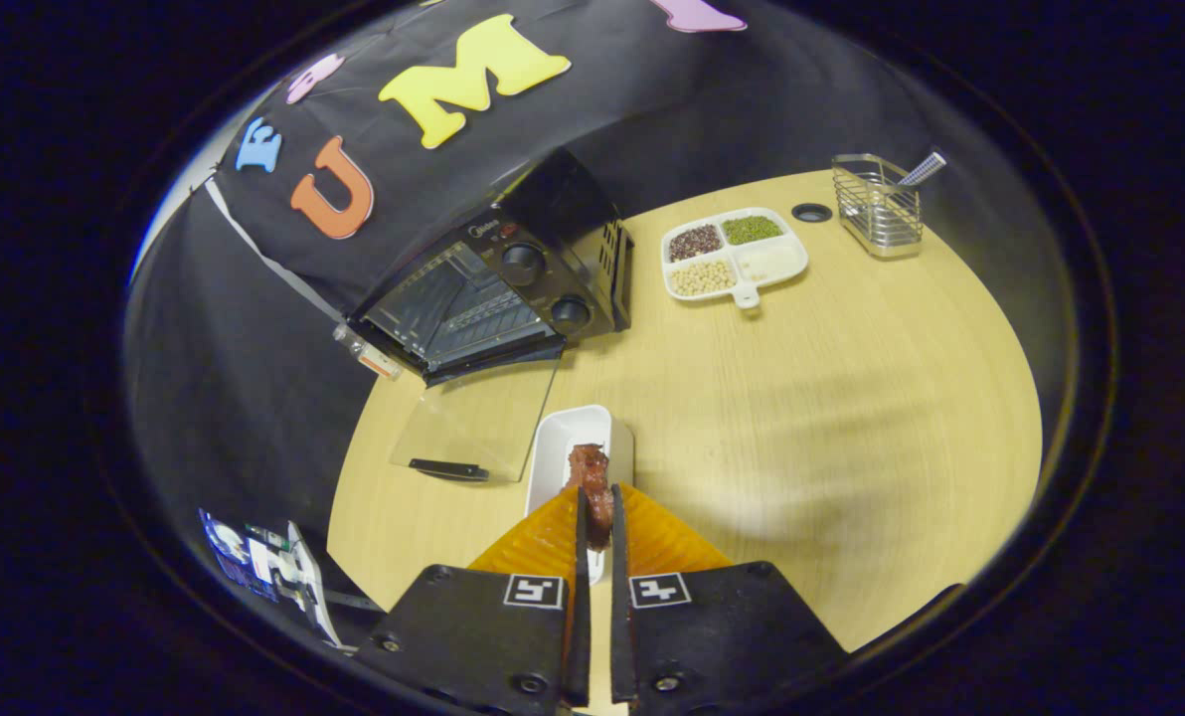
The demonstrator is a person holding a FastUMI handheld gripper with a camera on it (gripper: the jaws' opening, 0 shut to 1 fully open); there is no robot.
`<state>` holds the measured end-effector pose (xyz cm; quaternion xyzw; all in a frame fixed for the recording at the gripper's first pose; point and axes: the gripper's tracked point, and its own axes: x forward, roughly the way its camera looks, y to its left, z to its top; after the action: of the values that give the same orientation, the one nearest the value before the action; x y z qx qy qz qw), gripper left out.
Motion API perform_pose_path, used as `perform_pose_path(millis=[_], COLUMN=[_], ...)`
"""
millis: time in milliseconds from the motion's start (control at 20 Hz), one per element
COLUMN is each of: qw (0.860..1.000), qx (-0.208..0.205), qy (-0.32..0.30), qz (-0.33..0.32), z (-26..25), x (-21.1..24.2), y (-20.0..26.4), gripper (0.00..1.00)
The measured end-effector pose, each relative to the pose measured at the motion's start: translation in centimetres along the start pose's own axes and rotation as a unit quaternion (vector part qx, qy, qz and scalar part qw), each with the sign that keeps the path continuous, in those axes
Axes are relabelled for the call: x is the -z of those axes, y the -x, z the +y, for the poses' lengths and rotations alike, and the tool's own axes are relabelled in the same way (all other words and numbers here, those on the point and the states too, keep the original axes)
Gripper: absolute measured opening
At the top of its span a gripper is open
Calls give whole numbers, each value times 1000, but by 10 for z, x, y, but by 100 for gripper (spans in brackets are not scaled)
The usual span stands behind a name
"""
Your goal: Open the toaster oven, put the food inside, and close the toaster oven door.
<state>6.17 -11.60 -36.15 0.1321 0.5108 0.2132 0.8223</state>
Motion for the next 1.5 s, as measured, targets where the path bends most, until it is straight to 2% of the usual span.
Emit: perform_pose_path(millis=[250,450,850,1200,1300,1500], qw=[992,971,939,917,914,920], qx=[78,128,142,128,126,112], qy=[92,187,284,331,333,303], qz=[-40,-75,-136,-181,-195,-223], z=[20,49,133,195,208,226], x=[-8,-13,-9,-1,0,-2], y=[26,43,49,6,-11,-44], gripper=[9,9,9,9,9,9])
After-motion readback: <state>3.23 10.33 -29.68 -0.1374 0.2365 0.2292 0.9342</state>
